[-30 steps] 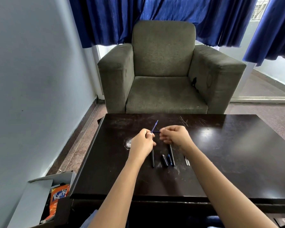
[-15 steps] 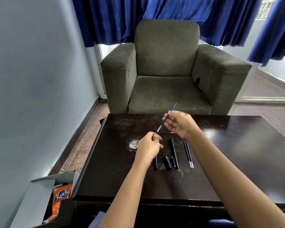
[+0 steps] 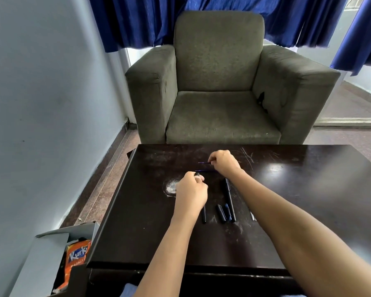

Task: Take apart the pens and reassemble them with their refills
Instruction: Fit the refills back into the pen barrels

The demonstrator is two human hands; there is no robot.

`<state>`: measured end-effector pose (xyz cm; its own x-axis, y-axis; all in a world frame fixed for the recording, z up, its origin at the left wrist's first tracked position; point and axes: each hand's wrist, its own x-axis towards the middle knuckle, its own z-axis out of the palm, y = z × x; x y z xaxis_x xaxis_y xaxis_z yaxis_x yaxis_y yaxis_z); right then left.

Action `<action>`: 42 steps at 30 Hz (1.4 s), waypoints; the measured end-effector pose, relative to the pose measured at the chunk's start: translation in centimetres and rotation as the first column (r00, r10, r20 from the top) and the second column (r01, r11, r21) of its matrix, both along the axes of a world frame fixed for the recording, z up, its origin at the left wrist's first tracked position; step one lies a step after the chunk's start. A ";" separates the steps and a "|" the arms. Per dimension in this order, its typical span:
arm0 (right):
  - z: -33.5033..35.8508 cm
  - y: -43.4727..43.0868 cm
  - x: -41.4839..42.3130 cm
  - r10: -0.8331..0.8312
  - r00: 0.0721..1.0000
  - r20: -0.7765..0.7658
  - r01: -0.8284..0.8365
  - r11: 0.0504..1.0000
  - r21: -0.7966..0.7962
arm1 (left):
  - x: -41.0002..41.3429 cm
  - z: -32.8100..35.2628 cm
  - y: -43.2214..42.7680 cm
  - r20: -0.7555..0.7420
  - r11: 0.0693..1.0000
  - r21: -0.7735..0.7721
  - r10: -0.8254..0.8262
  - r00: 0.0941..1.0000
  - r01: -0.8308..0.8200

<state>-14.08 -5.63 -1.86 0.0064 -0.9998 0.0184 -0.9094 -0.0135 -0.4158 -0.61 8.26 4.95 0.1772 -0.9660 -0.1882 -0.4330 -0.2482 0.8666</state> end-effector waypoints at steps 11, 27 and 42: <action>-2.6 -0.9 0.7 0.049 0.995 -0.084 -0.048 0.999 0.009 | -1.1 -0.6 -0.1 0.090 1.000 -0.008 -0.021 0.996 0.022; -2.7 -0.8 0.2 0.138 0.987 -0.082 -0.136 0.990 0.033 | -1.3 -0.2 0.0 0.139 1.000 0.007 -0.016 0.990 0.015; -0.9 1.4 -2.5 -0.157 0.972 0.174 0.174 0.981 -0.090 | -1.0 -0.3 0.1 0.137 0.999 0.003 -0.043 0.990 0.043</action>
<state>-16.63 -4.23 -2.76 -0.1710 -0.9792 0.1096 -0.8211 0.0802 -0.5651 -1.62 8.32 4.65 0.1591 -0.9733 -0.1654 -0.5577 -0.2268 0.7984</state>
